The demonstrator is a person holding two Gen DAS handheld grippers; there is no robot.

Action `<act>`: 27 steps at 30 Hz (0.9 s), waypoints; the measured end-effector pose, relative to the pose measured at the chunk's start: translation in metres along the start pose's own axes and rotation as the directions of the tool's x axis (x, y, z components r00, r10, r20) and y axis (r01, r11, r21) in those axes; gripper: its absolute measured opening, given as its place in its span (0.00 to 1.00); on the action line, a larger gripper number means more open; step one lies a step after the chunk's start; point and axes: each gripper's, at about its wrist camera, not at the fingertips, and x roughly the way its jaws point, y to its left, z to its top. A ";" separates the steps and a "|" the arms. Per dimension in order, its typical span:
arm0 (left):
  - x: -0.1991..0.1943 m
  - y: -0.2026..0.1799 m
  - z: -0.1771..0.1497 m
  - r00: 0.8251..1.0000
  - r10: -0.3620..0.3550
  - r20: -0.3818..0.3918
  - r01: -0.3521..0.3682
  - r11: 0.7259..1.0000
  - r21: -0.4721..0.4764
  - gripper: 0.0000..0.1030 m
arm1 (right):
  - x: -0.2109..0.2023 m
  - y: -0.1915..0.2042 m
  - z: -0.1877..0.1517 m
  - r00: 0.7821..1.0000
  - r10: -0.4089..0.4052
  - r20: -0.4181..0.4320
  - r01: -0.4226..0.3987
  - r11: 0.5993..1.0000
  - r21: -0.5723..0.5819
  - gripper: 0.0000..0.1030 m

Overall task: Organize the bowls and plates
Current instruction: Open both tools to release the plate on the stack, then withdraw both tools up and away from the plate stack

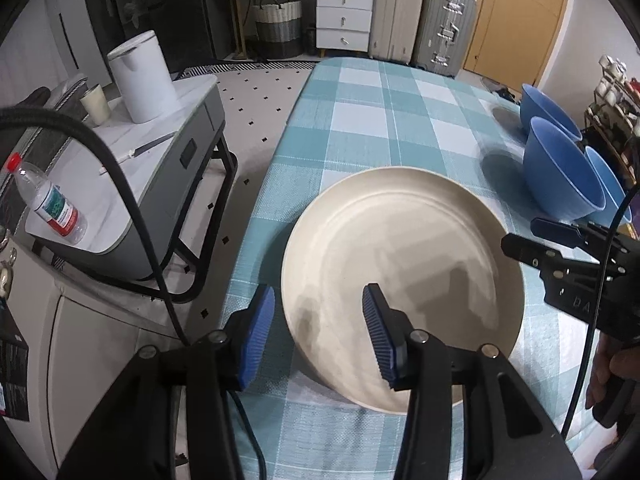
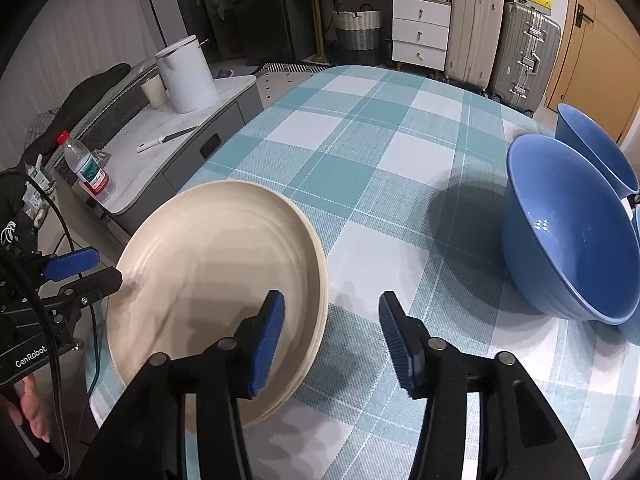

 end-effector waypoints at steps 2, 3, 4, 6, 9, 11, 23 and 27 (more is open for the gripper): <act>-0.006 -0.002 -0.002 1.000 -0.001 0.028 0.001 1.000 -0.006 0.45 | -0.004 -0.001 -0.002 1.000 -0.003 0.015 0.003 1.000 -0.001 0.65; -0.011 -0.004 -0.003 0.999 0.007 0.051 -0.007 1.000 -0.008 0.46 | -0.006 0.000 -0.002 1.000 -0.004 0.025 0.004 1.000 -0.002 0.72; -0.015 -0.005 -0.003 0.998 0.011 0.064 -0.010 1.000 -0.008 0.46 | -0.008 0.000 -0.003 0.999 -0.003 0.036 0.003 1.000 -0.005 0.76; -0.022 -0.008 -0.005 0.996 0.009 0.093 -0.009 1.000 -0.009 0.52 | -0.014 0.001 -0.006 0.999 0.003 0.054 -0.002 1.000 -0.010 0.76; -0.033 -0.011 -0.007 0.991 0.007 0.136 -0.005 1.000 -0.011 0.64 | -0.022 0.001 -0.009 0.997 0.016 0.070 -0.016 1.000 -0.005 0.77; -0.043 -0.015 -0.010 0.985 0.011 0.172 -0.010 1.000 -0.007 0.81 | -0.027 0.000 -0.012 0.996 0.024 0.088 -0.025 1.000 0.003 0.78; -0.082 -0.038 -0.019 0.948 0.014 0.317 -0.014 1.000 -0.004 0.94 | -0.066 -0.012 -0.031 0.979 0.028 0.201 -0.041 0.997 0.062 0.85; -0.091 -0.046 -0.023 0.939 -0.003 0.345 0.006 1.000 -0.010 0.95 | -0.087 -0.018 -0.041 0.965 0.004 0.263 -0.028 0.995 0.090 0.93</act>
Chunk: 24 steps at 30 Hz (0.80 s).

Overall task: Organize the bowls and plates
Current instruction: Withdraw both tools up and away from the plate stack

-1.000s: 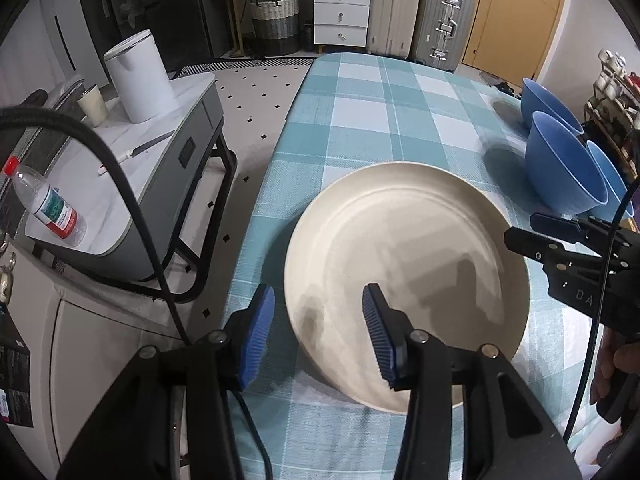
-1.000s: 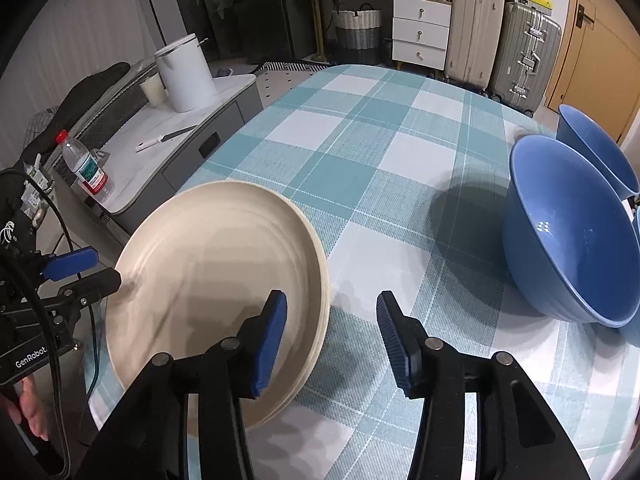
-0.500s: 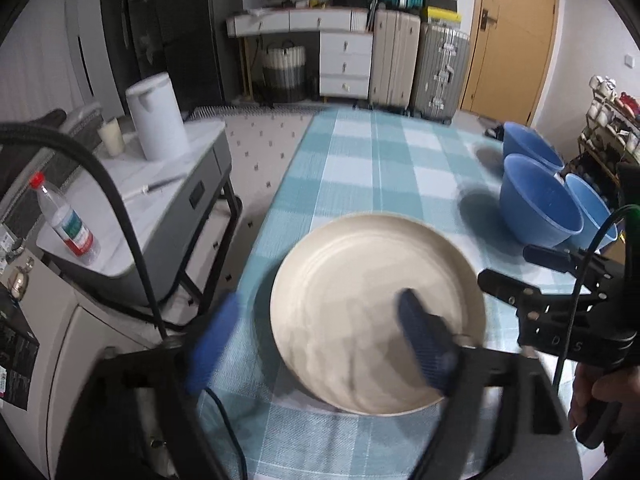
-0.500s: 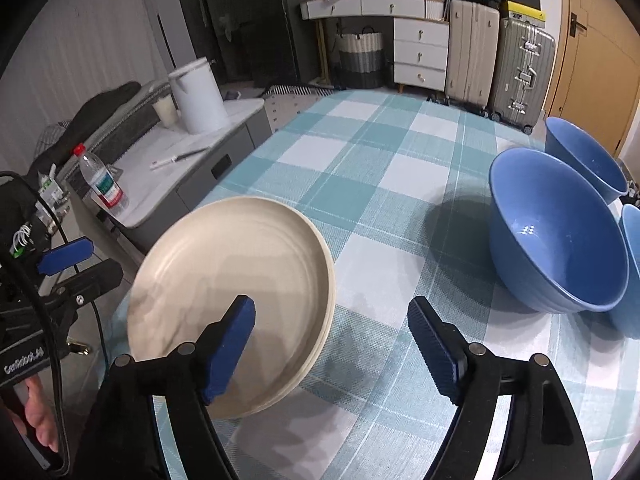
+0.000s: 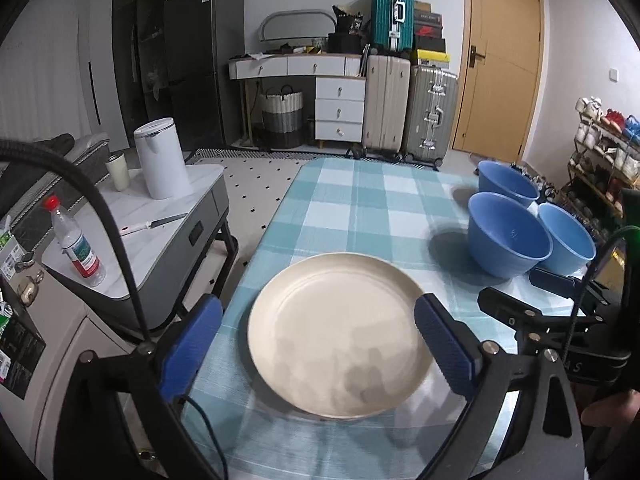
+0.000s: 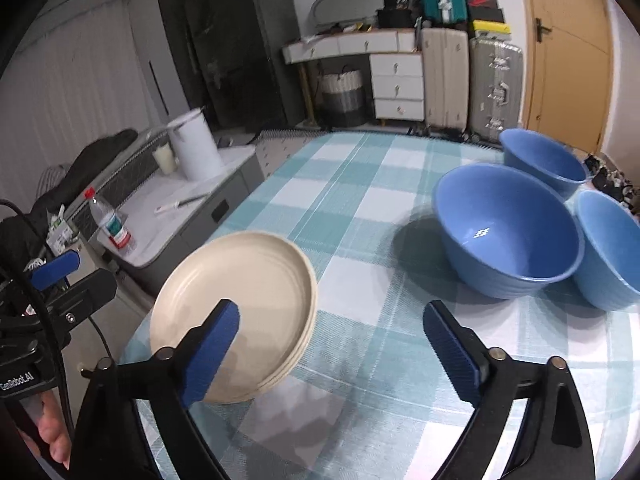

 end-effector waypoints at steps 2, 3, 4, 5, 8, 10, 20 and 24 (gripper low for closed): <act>-0.004 -0.003 -0.001 1.000 -0.014 0.009 0.014 1.000 -0.009 0.95 | -0.012 -0.003 -0.002 1.000 -0.005 0.029 0.005 1.000 0.003 0.94; -0.007 -0.004 -0.001 1.000 -0.019 0.015 0.020 1.000 -0.014 0.95 | -0.019 -0.005 -0.003 0.999 -0.009 0.041 0.009 1.000 0.005 0.95; -0.010 -0.006 -0.002 1.000 -0.023 0.021 0.024 1.000 -0.020 0.95 | -0.028 -0.009 -0.005 0.998 -0.013 0.057 0.012 1.000 0.016 0.95; -0.013 -0.007 -0.002 0.999 -0.032 0.027 0.033 0.999 -0.028 0.95 | -0.033 -0.010 -0.006 0.998 -0.012 0.067 0.011 1.000 0.023 0.96; -0.023 -0.014 -0.003 0.998 -0.040 0.053 0.041 0.999 -0.031 0.95 | -0.056 -0.019 -0.011 0.993 -0.020 0.115 0.013 0.998 0.058 0.98; -0.028 -0.020 -0.004 0.996 -0.038 0.077 0.039 0.999 -0.019 0.96 | -0.069 -0.023 -0.015 0.990 -0.032 0.138 0.022 0.997 0.071 0.99; -0.034 -0.041 -0.013 0.991 -0.079 0.107 0.082 0.996 -0.032 1.00 | -0.110 -0.038 -0.039 0.976 -0.089 0.197 0.073 0.993 0.088 0.99; -0.038 -0.047 -0.016 0.990 -0.069 0.123 0.071 0.997 -0.017 1.00 | -0.118 -0.050 -0.049 0.975 -0.102 0.200 0.078 0.989 0.124 0.99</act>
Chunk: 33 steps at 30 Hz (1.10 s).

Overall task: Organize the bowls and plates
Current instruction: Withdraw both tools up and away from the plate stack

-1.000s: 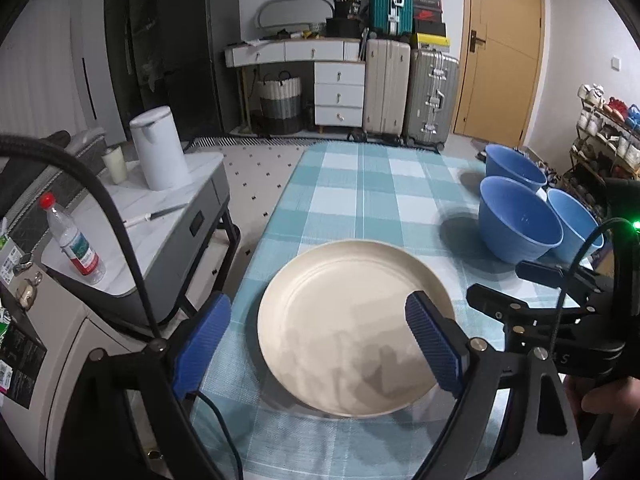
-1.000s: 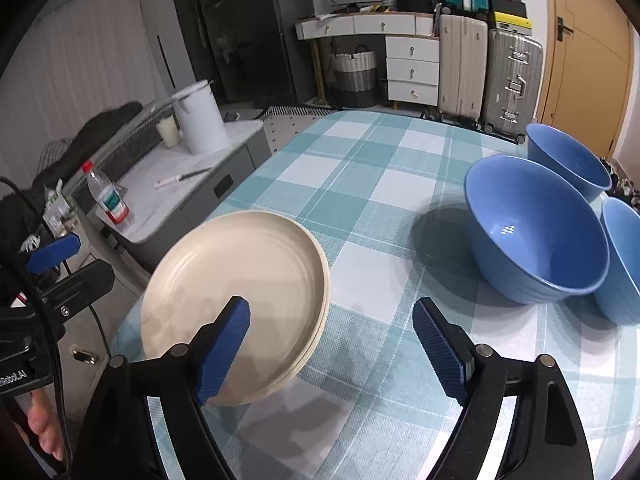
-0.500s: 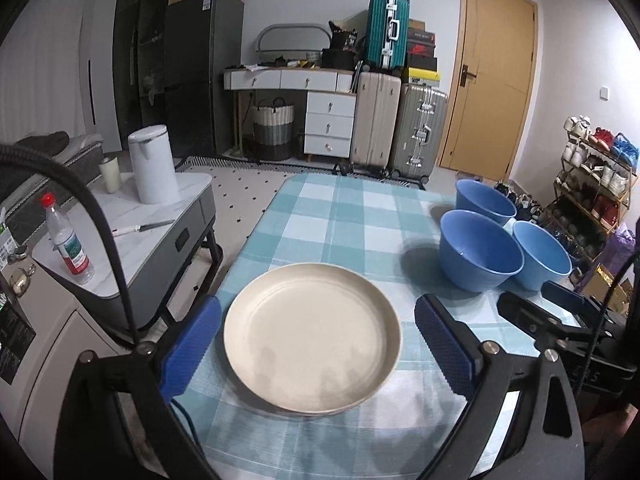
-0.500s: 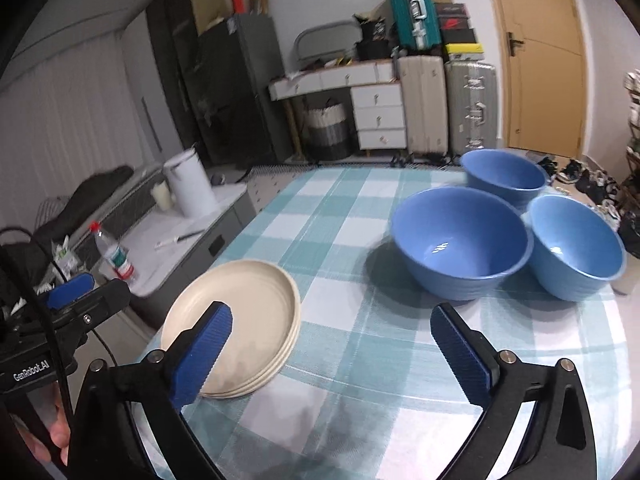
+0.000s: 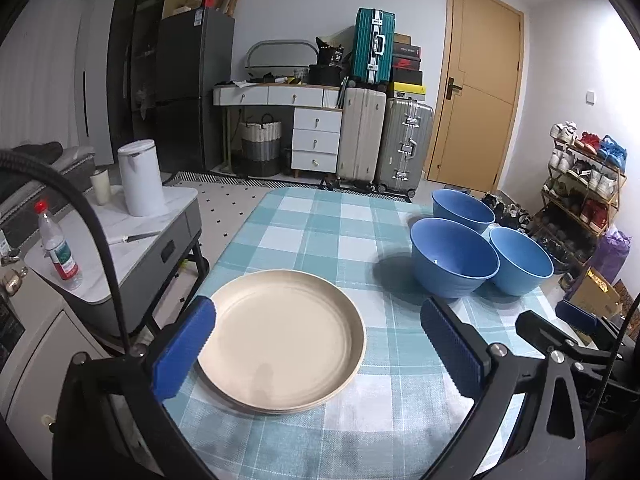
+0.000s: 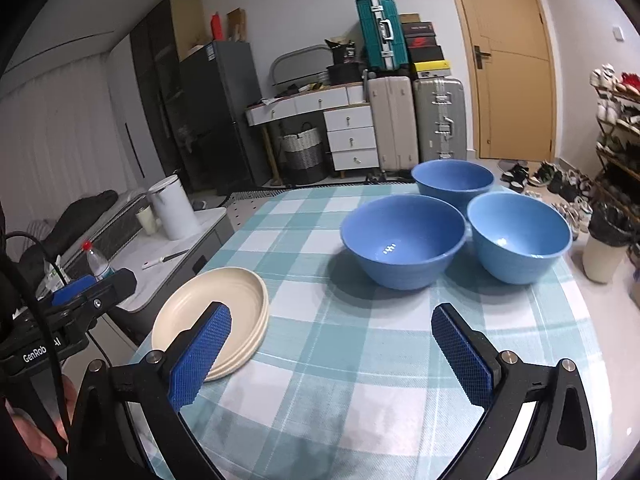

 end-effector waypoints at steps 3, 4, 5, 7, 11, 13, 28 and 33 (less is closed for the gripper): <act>-0.002 -0.002 -0.003 1.000 0.002 0.005 -0.002 1.000 0.002 1.00 | -0.006 -0.007 -0.005 1.000 -0.020 0.011 0.020 1.000 0.007 0.99; -0.002 -0.003 -0.005 1.000 0.003 0.002 -0.003 1.000 0.004 1.00 | -0.006 -0.008 -0.007 1.000 -0.025 0.016 0.025 1.000 0.010 0.99; -0.002 -0.002 -0.006 1.000 0.002 0.003 -0.002 1.000 0.003 1.00 | -0.009 -0.010 -0.009 0.999 -0.029 0.020 0.029 1.000 0.013 0.99; -0.003 -0.003 -0.008 1.000 0.000 0.009 0.000 1.000 0.004 1.00 | -0.012 -0.014 -0.012 0.999 -0.034 0.030 0.033 0.999 0.020 0.99; -0.003 -0.009 -0.013 1.000 -0.007 0.022 0.007 1.000 0.011 1.00 | -0.021 -0.017 -0.017 0.996 -0.060 0.063 0.058 0.998 0.020 0.99; -0.006 -0.012 -0.014 1.000 -0.009 0.028 0.009 1.000 0.016 1.00 | -0.026 -0.020 -0.020 0.994 -0.074 0.079 0.072 0.997 0.020 0.99; -0.003 -0.025 -0.022 1.000 0.019 0.009 -0.019 0.998 0.055 1.00 | -0.034 -0.040 -0.033 0.982 -0.157 0.105 0.151 0.987 0.063 0.99; 0.001 -0.035 -0.023 1.000 0.008 -0.007 -0.008 0.998 0.070 1.00 | -0.041 -0.046 -0.033 0.970 -0.203 0.133 0.195 0.978 0.075 0.99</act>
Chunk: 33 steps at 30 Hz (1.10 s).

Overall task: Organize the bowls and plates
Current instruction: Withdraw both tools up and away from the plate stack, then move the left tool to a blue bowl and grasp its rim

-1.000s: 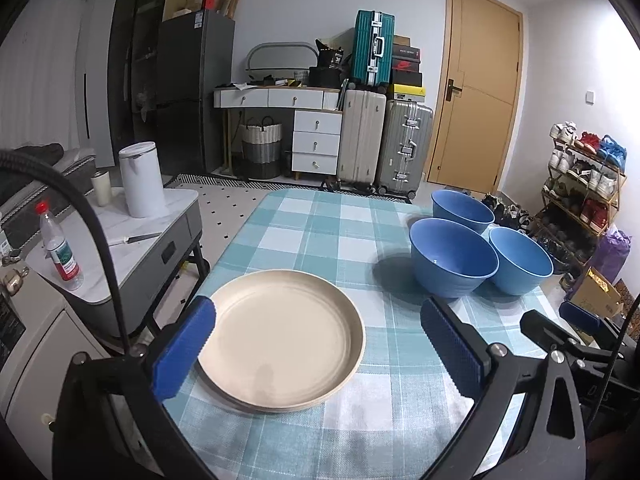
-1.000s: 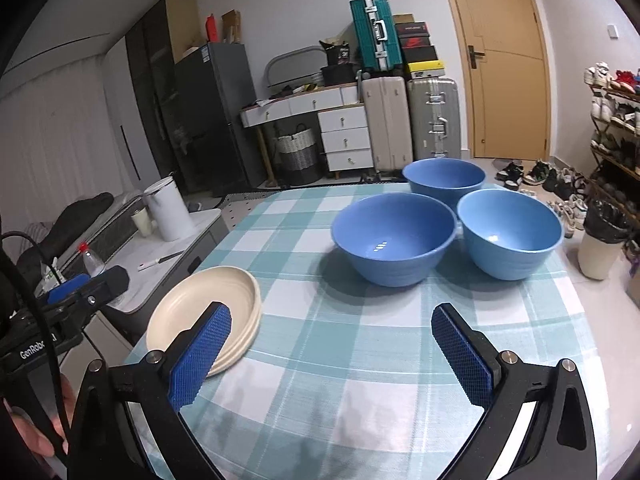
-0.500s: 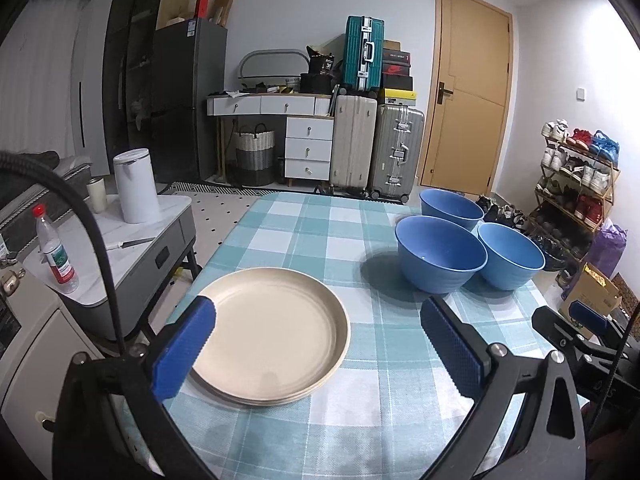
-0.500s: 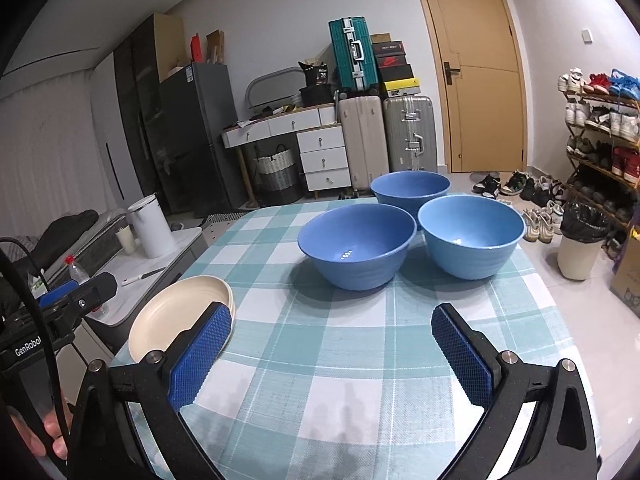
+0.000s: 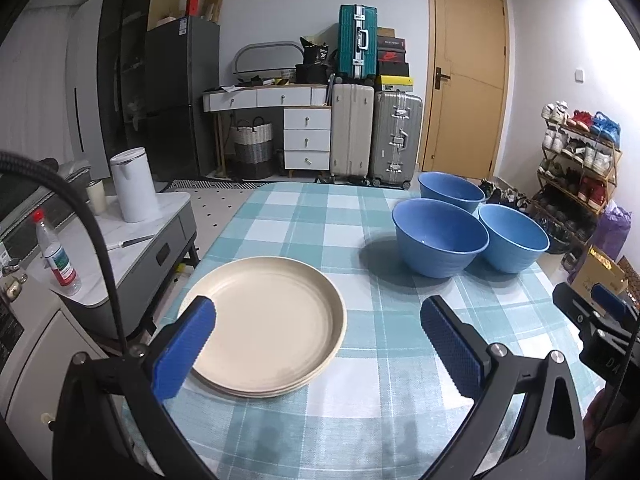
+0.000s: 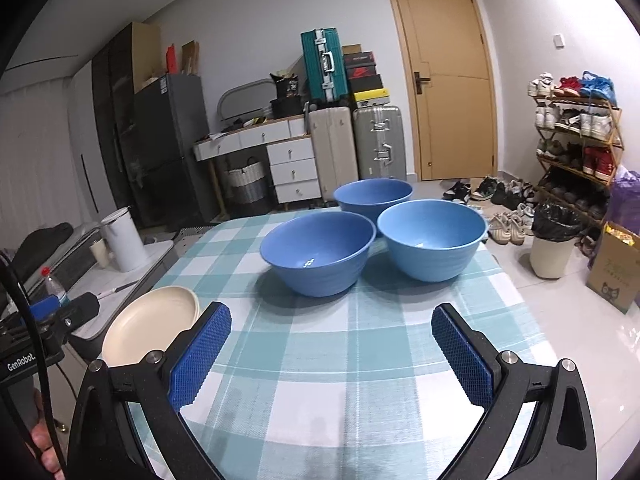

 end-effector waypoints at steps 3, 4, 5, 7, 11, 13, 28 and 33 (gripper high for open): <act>0.003 -0.006 -0.001 1.000 -0.008 -0.012 0.008 1.000 0.008 1.00 | 0.000 -0.005 0.000 1.000 -0.014 0.002 0.014 1.000 0.001 0.99; 0.004 -0.009 -0.002 1.000 -0.010 -0.014 0.011 1.000 0.012 1.00 | -0.001 -0.006 -0.001 1.000 -0.016 0.000 0.016 1.000 0.001 0.99; 0.005 -0.011 -0.002 1.000 -0.011 -0.014 0.011 1.000 0.015 1.00 | 0.000 -0.008 -0.001 1.000 -0.020 -0.001 0.020 1.000 0.004 0.99; 0.009 -0.016 -0.001 1.000 -0.011 -0.020 0.011 1.000 0.025 1.00 | 0.000 -0.011 -0.002 1.000 -0.019 -0.004 0.020 1.000 0.010 0.99; 0.022 -0.025 0.004 0.999 -0.015 -0.042 0.017 0.999 0.040 1.00 | 0.005 -0.017 -0.002 1.000 -0.004 -0.022 0.005 1.000 0.017 0.99; 0.031 -0.029 0.010 0.998 -0.031 -0.054 0.034 0.999 0.041 1.00 | 0.007 -0.023 -0.003 1.000 -0.014 -0.018 0.014 1.000 0.022 0.99; 0.166 -0.088 0.084 0.935 -0.123 -0.332 0.136 0.991 0.016 1.00 | 0.049 -0.071 -0.012 0.996 -0.052 -0.072 0.057 0.997 0.059 0.99; 0.215 -0.110 0.093 0.897 -0.083 -0.434 0.112 0.993 0.042 1.00 | 0.063 -0.086 -0.011 0.995 -0.026 -0.093 0.035 0.995 0.094 0.99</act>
